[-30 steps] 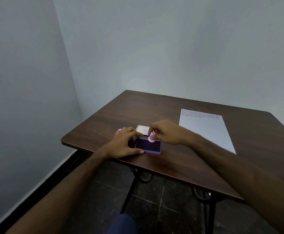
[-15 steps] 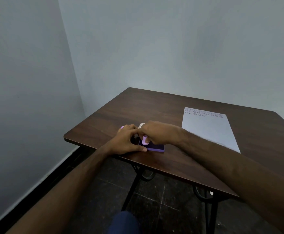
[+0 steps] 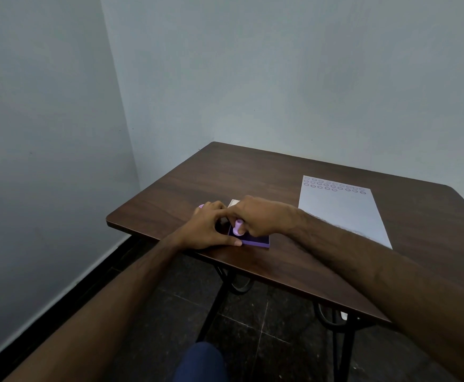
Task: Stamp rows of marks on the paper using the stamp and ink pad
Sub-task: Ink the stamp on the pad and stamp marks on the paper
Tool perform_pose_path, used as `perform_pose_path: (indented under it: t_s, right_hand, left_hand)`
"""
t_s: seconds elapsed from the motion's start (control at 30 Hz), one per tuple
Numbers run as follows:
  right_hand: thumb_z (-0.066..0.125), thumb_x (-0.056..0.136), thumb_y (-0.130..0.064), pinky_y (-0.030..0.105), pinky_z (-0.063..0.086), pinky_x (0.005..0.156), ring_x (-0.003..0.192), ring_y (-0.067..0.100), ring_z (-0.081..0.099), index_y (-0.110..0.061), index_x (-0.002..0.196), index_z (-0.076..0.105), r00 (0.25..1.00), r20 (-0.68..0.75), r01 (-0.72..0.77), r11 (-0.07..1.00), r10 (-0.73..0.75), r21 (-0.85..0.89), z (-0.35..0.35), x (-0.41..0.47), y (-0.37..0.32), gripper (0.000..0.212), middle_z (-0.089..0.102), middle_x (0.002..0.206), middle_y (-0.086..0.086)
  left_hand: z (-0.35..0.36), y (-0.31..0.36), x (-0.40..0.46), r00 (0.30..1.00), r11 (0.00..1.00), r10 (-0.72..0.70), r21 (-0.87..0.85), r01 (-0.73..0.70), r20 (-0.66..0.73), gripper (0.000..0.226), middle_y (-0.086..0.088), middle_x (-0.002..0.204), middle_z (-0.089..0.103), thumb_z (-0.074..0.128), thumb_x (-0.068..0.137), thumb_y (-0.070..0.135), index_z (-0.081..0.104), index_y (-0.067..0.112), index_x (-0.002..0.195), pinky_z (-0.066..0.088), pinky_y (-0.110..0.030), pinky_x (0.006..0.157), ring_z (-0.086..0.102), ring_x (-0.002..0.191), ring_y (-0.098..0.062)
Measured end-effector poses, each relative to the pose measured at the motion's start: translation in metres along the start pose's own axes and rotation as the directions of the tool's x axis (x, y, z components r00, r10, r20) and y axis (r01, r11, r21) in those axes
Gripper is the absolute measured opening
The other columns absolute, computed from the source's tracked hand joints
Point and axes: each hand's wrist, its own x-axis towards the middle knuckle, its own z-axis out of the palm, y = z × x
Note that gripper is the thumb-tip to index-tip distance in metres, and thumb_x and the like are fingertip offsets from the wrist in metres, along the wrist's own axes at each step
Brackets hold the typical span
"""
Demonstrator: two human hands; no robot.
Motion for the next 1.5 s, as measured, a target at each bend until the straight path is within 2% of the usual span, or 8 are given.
perform_pose_path:
  t_s: [0.17,0.33,0.47,0.67,1.0,1.27,1.4,1.5]
  right_hand:
    - [0.064,0.089,-0.010,0.034,0.049,0.077,0.087,0.022,0.061,-0.009,0.098,0.062,1.000,0.016,0.020,0.999,-0.020,-0.029,0.001,0.002,-0.003,0.009,0.067,0.097,0.008]
    - [0.062,0.088,-0.010,0.034,0.048,0.073,0.079,0.018,0.057,-0.017,0.091,0.056,1.000,0.013,0.012,0.999,-0.012,-0.034,-0.002,0.001,-0.006,0.009,0.059,0.085,-0.001]
    - [0.064,0.089,-0.009,0.030,0.042,0.076,0.083,0.016,0.053,-0.018,0.094,0.054,0.998,0.058,0.017,0.999,-0.014,-0.050,-0.003,0.004,-0.008,0.014,0.055,0.089,-0.003]
    - [0.061,0.090,-0.011,0.028,0.040,0.071,0.082,0.017,0.057,-0.010,0.103,0.059,0.999,0.054,-0.006,1.000,0.007,-0.014,-0.001,0.003,-0.004,0.014,0.058,0.090,0.000]
    - [0.062,0.089,-0.009,0.023,0.037,0.068,0.079,0.014,0.052,-0.020,0.088,0.050,0.998,0.047,0.039,0.999,-0.038,-0.016,0.000,0.004,-0.002,0.017,0.055,0.088,-0.002]
    - [0.061,0.091,-0.008,0.028,0.037,0.077,0.087,0.015,0.053,-0.019,0.097,0.055,0.999,0.033,0.020,0.999,-0.022,0.050,0.006,0.001,0.001,0.014,0.058,0.094,-0.001]
    - [0.063,0.090,-0.009,0.024,0.037,0.069,0.077,0.008,0.050,-0.018,0.101,0.059,0.999,-0.042,0.021,0.990,-0.015,0.136,0.005,-0.010,0.005,0.015,0.055,0.087,-0.008]
    - [0.071,0.086,-0.016,0.027,0.042,0.067,0.072,0.008,0.057,-0.011,0.091,0.063,0.947,-0.291,-0.030,0.935,0.140,0.352,0.003,-0.029,0.020,0.010,0.064,0.086,-0.004]
  left_hand:
    - [-0.002,0.001,0.000,1.000,0.999,0.000,-0.050,0.000,0.001,0.036,0.001,0.107,0.055,0.084,0.070,0.052,0.056,0.046,0.091,0.040,-0.035,0.089,0.046,0.100,-0.013]
    - [0.000,-0.002,0.000,1.000,1.000,0.000,-0.022,0.000,-0.001,0.048,0.003,0.106,0.055,0.082,0.071,0.055,0.067,0.029,0.108,0.039,-0.038,0.093,0.046,0.099,-0.013]
    - [0.001,-0.004,0.001,1.000,0.999,-0.011,-0.048,0.011,-0.007,0.045,0.002,0.107,0.056,0.083,0.070,0.054,0.066,0.025,0.100,0.041,-0.039,0.093,0.047,0.100,-0.013]
    - [0.002,-0.006,0.001,1.000,0.999,0.012,-0.046,-0.013,-0.022,0.043,0.002,0.104,0.056,0.083,0.070,0.055,0.065,0.029,0.099,0.040,-0.038,0.091,0.047,0.098,-0.014]
    - [0.004,-0.008,0.002,1.000,0.999,0.006,-0.044,-0.007,-0.023,0.042,0.002,0.105,0.056,0.083,0.069,0.056,0.065,0.030,0.097,0.040,-0.038,0.093,0.047,0.101,-0.015]
    - [0.004,-0.008,0.002,0.999,0.999,0.040,-0.030,-0.040,-0.020,0.036,0.003,0.104,0.056,0.080,0.071,0.057,0.061,0.041,0.097,0.041,-0.040,0.093,0.048,0.100,-0.015]
    - [0.002,-0.006,0.001,0.999,0.999,0.033,0.006,-0.032,-0.011,0.041,0.003,0.106,0.054,0.078,0.074,0.058,0.064,0.038,0.107,0.040,-0.040,0.094,0.046,0.102,-0.014]
    - [0.000,-0.005,0.001,1.000,0.999,0.024,0.045,-0.025,0.014,0.052,0.005,0.114,0.054,0.075,0.076,0.061,0.065,0.032,0.118,0.039,-0.040,0.098,0.045,0.108,-0.012]
